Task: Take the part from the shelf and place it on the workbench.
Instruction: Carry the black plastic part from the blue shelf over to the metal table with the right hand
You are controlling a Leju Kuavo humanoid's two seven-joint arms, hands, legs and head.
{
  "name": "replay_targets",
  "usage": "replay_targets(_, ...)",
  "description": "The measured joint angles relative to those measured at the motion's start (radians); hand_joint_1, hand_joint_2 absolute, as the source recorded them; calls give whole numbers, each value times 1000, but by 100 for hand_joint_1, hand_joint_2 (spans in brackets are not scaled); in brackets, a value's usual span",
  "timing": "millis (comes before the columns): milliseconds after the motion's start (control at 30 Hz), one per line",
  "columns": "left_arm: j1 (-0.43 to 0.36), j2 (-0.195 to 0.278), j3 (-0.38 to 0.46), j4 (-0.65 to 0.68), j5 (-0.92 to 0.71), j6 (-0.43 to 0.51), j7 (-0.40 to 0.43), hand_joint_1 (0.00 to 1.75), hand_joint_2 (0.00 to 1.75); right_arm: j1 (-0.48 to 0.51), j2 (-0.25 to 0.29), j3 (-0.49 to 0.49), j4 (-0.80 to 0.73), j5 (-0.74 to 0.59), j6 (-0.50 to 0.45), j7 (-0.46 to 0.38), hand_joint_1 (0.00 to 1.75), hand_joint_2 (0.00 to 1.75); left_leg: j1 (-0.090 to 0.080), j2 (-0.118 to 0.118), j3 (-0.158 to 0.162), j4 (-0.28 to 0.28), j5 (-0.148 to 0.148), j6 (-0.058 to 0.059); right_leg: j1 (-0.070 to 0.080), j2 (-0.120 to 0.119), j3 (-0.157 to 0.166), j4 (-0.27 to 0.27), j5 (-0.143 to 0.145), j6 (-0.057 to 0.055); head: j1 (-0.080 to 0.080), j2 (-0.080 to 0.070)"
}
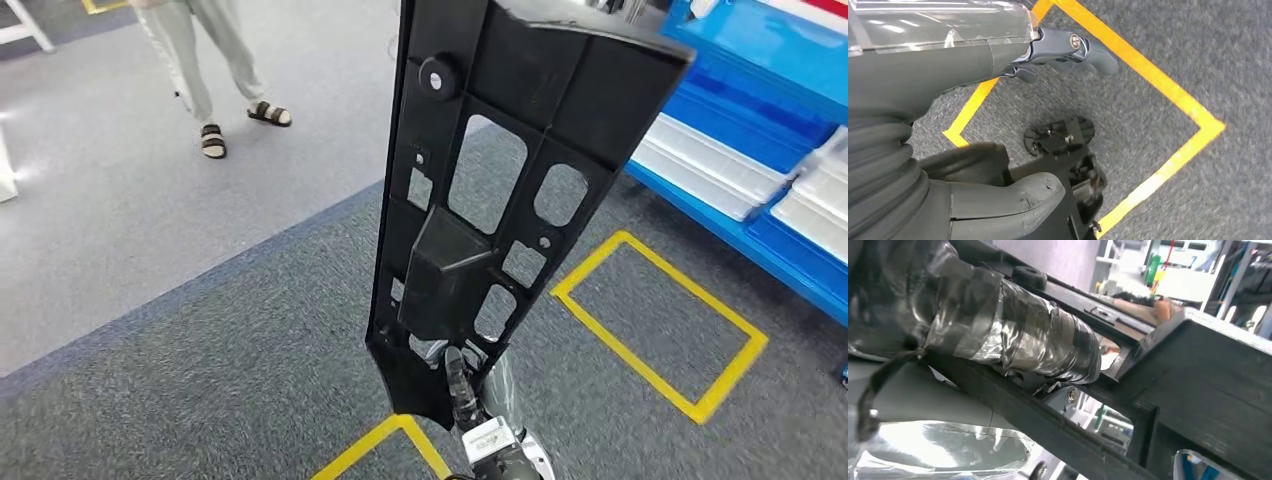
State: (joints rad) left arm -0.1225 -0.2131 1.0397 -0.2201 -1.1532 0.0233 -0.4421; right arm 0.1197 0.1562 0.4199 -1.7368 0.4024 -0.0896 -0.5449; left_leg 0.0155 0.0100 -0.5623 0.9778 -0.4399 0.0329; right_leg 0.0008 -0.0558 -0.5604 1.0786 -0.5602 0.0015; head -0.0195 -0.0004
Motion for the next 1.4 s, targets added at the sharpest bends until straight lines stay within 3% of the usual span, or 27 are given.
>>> replay_targets(67, -2, -2, 0, 0, 1, 1, 0, 0, 175, 5, -1, -2, 0, -1, 0, 0, 175, 0, 0, -23, -4, 0, 3, 4, -5, 44, -63, 133, -65, 5, 0, 0)
replay_targets(100, -1, -2, 0, 0, 1, 1, -1, 0, 175, 8, -2, -4, 0, -1, 0, 0, 175, 0, 0, -36, -6, 1, 3, 4, -7, 50, -92, 187, -81, 7, 0, 0)
replay_targets(133, 0, -2, 0, 0, 2, 1, -1, 0, 175, 10, -2, -5, 0, -1, 0, 0, 175, 0, 0, -50, -8, 4, 3, 4, -9, 52, -105, 207, -76, 8, 0, 0)
replay_targets(167, 2, -2, 0, 0, 2, 1, -1, 0, 175, 11, -2, -6, 0, -1, 0, 1, 175, 0, 0, -65, -8, 6, 3, 3, -11, 54, -98, 186, -50, 9, 0, 0)
replay_targets(200, 2, -3, 0, 0, 2, 1, -1, 0, 175, 12, -2, -6, 1, -1, 0, 1, 175, 0, 0, -79, -8, 10, 1, 1, -14, 62, -74, 129, -9, 8, 0, 0)
replay_targets(267, 2, -3, 0, 0, 2, 1, -1, 0, 175, 14, -2, -7, 1, -1, 0, 1, 175, 0, 0, -106, -13, 18, -2, -7, -22, 115, -18, -2, 53, 7, 0, 0)
replay_targets(333, 0, -4, 0, 0, 2, 1, -1, 0, 175, 16, -3, -7, 0, -1, 0, 1, 175, 0, 1, -125, -24, 24, -1, -19, -24, 153, -1, -54, 67, 4, 0, 0)
replay_targets(400, 1, -3, 0, 0, 2, 1, -2, 0, 175, 18, -3, -7, 0, 0, 0, 1, 175, 0, 4, -146, -32, 24, 3, -34, -21, 136, -2, -55, 69, -5, 0, 0)
replay_targets(433, 2, -3, 0, 0, 1, 1, -2, 0, 175, 18, -2, -7, 0, 0, 0, 1, 175, 0, 4, -138, -36, 29, -1, -40, -20, 123, 0, -58, 70, -11, 0, 0)
replay_targets(500, 1, -3, 0, 0, 1, 0, -3, 0, 175, 19, -2, -7, 0, 2, -1, 0, 175, 0, 2, -88, -60, 79, -33, -47, -21, 94, 6, -67, 73, -26, 0, 0)
replay_targets(567, -1, -3, 0, 0, 0, -1, -4, 0, 175, 21, -2, -8, -1, 3, -2, -2, 175, 0, 1, -33, -120, 206, -99, -52, -15, 59, 7, -68, 71, -37, 0, 0)
replay_targets(633, -1, -3, 0, 0, -1, -1, -4, 0, 175, 22, -2, -9, -1, 3, -3, -2, 175, 0, 2, -17, -167, 309, -136, -54, -8, 25, 7, -66, 69, -40, 0, 0)
replay_targets(667, 1, -3, 0, 0, -1, -2, -4, 0, 175, 22, -2, -9, -1, 4, -3, -1, 175, 0, 2, -15, -162, 307, -126, -53, -6, 11, 7, -66, 68, -41, 0, 0)
replay_targets(700, 2, -2, 0, 0, -1, -2, -4, 0, 175, 22, -2, -9, -1, 4, -3, -1, 175, 0, 2, -10, -135, 261, -98, -50, -5, -2, 7, -65, 66, -41, 0, 0)
replay_targets(800, 0, -1, 0, 0, -2, -2, -4, 0, 175, 22, -2, -10, -2, 6, -3, -2, 175, 0, -11, 46, -25, 63, -24, -32, 1, -33, 12, -64, 60, -33, 0, 0)
replay_targets(833, -1, -1, 0, 0, -2, -2, -4, 0, 175, 23, -2, -10, -2, 6, -3, -2, 175, 0, -16, 58, -12, 34, -19, -26, 3, -43, 12, -64, 59, -29, 0, 0)
replay_targets(900, 0, -1, 0, 0, -2, -2, -4, 0, 175, 23, -2, -10, -2, 7, -4, -2, 175, 0, -20, 43, -12, 23, -17, -17, 5, -62, 16, -66, 58, -21, 0, 0)
replay_targets(933, 3, -1, 0, 0, -2, -2, -3, 0, 175, 22, -2, -11, -2, 8, -5, -2, 175, 0, -17, 32, -10, 19, -14, -12, 3, -59, 18, -65, 54, -15, 0, 0)
replay_targets(1000, 5, -2, 0, 0, -2, -2, -1, 0, 175, 22, -2, -11, -4, 9, -6, -2, 175, 0, -11, 12, -6, 8, -7, -1, -2, -15, 4, -25, 23, -6, 0, 0)
replay_targets(1067, 3, -2, 0, 0, -2, -2, 0, 0, 175, 25, -3, -13, -6, 10, -6, -3, 175, 0, -8, -8, -4, 5, -5, 5, -8, 37, -50, 89, -39, -1, 0, 0)
replay_targets(1133, 1, -2, 0, 0, -2, -2, 0, 0, 175, 28, -5, -13, -6, 10, -6, -3, 175, 0, -7, -33, -4, 6, -5, 6, -11, 51, -110, 201, -75, 3, 0, 0)
replay_targets(1167, 2, -2, 0, 0, -2, -2, 1, 0, 175, 29, -6, -13, -6, 10, -6, -3, 175, 0, -7, -47, -4, 7, -5, 6, -13, 52, -120, 211, -64, 5, 0, 0)
replay_targets(1200, 3, -2, 0, 0, -2, -2, 1, 0, 175, 30, -6, -13, -6, 10, -6, -3, 175, 0, -6, -62, -3, 9, -6, 4, -16, 54, -112, 184, -34, 7, 0, 0)
replay_targets(1233, 3, -2, 0, 0, -3, -2, 2, 0, 175, 30, -7, -13, -6, 10, -6, -3, 175, 0, -4, -76, -1, 12, -8, 2, -21, 63, -86, 124, 9, 9, 0, 0)
replay_targets(1300, 3, -2, 0, 0, -5, -2, 4, 0, 175, 32, -7, -13, -7, 10, -6, -3, 175, 0, -3, -102, -6, 21, -13, -8, -32, 115, -35, 4, 65, 13, 0, 0)
replay_targets(1367, 2, -2, 0, 0, -7, -2, 6, 0, 175, 35, -8, -14, -8, 10, -7, -5, 175, 0, 0, -124, -17, 27, -13, -22, -34, 151, -20, -39, 73, 11, 0, 0)
replay_targets(1400, 2, -2, 0, 0, -8, -2, 8, 0, 175, 37, -8, -14, -9, 11, -7, -6, 175, 0, 2, -135, -21, 28, -11, -29, -31, 145, -20, -42, 73, 6, 0, 0)
